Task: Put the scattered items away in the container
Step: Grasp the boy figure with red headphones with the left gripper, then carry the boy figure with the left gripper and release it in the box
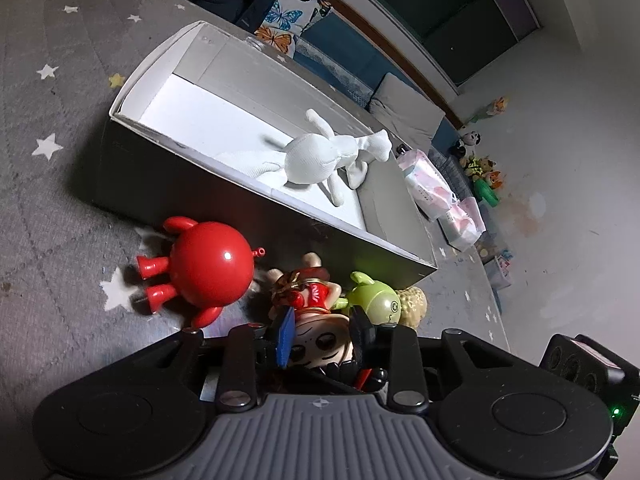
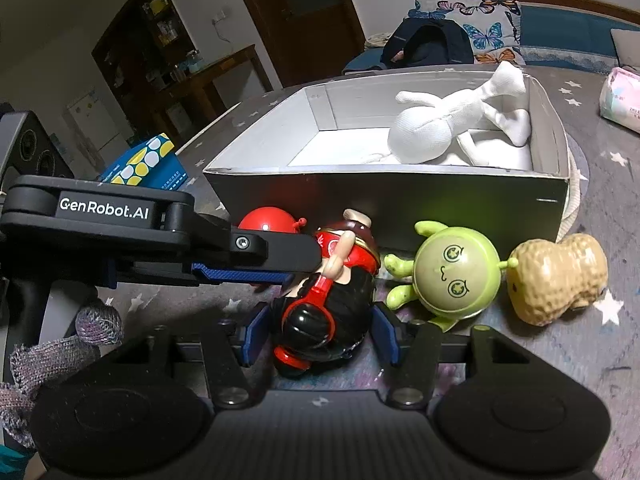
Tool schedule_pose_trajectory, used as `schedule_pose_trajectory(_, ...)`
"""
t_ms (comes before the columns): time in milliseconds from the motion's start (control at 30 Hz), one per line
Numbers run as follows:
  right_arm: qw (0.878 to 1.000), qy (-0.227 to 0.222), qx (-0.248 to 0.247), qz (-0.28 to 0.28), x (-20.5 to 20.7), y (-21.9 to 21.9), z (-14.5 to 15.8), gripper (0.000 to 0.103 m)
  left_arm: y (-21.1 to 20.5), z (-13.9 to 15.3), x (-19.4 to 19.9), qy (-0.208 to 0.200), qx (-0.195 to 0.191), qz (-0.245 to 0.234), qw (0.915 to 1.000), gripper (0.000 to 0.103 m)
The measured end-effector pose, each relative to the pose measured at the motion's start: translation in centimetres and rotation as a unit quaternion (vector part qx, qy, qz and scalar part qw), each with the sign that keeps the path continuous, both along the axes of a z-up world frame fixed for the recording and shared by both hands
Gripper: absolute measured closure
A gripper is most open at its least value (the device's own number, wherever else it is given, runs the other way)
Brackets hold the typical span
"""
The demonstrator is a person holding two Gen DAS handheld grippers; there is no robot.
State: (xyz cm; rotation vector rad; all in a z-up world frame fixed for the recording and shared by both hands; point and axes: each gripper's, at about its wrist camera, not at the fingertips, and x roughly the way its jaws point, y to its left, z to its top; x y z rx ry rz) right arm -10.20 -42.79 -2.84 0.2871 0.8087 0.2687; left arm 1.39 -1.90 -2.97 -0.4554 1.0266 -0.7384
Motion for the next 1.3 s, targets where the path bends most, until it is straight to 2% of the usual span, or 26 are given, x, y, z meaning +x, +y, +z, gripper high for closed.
schedule_pose_trajectory(200, 1.000, -0.011, 0.014, -0.002, -0.9, -0.4, 1.1, 0.048, 0.1, 1.0, -0.6, -0.001, -0.018, 0.002, 0.9998, 0.070)
schedule_pose_trajectory(433, 0.998, -0.048, 0.030, -0.010, -1.4, -1.4, 4.0, 0.048, -0.3, 4.1, -0.9, -0.038, -0.042, 0.002, 0.9984, 0.069)
schedule_pose_trajectory(600, 0.997, -0.074, 0.029, -0.008, 0.2, -2.1, 6.2, 0.048, -1.0, 6.3, 0.5, -0.066, -0.054, 0.009, 0.9963, 0.068)
schedule_pose_trajectory(767, 0.996, -0.088, 0.021, -0.007, 3.3, -2.9, 7.4, 0.048, -1.9, 7.1, 3.7, -0.069, -0.066, 0.019, 0.9952, 0.068)
schedule_pose_trajectory(967, 0.997, -0.078, 0.007, -0.002, 7.5, -4.0, 6.9, 0.048, -3.7, 6.1, 7.8, -0.068, -0.057, 0.025, 0.9958, 0.068)
schedule_pose_trajectory(1300, 0.999, -0.008, 0.011, 0.029, 14.5, -3.7, 3.7, 0.048, -2.6, 2.3, 12.7, -0.023, -0.042, 0.059, 0.9971, 0.068)
